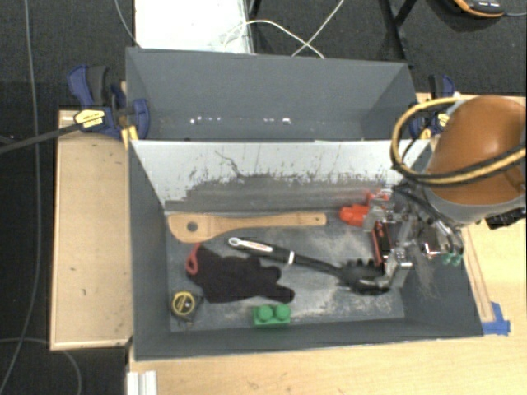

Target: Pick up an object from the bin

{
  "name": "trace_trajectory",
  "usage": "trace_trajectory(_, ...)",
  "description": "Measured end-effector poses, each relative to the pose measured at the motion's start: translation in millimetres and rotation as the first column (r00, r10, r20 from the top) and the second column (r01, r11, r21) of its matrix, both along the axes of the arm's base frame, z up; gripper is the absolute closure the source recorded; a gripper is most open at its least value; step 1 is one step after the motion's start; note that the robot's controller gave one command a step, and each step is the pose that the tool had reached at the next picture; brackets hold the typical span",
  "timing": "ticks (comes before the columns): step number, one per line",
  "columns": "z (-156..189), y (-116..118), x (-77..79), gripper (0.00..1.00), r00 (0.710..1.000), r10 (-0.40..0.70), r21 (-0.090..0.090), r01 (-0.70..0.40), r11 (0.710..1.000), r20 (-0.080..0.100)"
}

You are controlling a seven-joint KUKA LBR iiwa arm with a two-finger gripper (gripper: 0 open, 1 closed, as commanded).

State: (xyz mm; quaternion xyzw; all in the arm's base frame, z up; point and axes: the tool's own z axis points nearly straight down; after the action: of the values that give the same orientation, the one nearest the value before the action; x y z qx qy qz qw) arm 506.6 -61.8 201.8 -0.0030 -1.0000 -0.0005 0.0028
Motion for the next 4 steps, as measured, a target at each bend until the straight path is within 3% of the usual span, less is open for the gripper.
trace_trajectory(1,4,0,1.5,0.00,1.000,0.004,-0.001,-0.004,1.000,0.009)
trace_trajectory(2,-133,-10,-17.1,0.00,0.999,-0.049,0.000,0.049,0.999,0.003)
trace_trajectory(3,-55,-11,-20.2,0.00,0.986,-0.165,0.000,0.165,0.986,0.023)
trace_trajectory(4,-102,0,-12.1,0.00,0.975,-0.220,0.000,0.220,0.975,0.003)
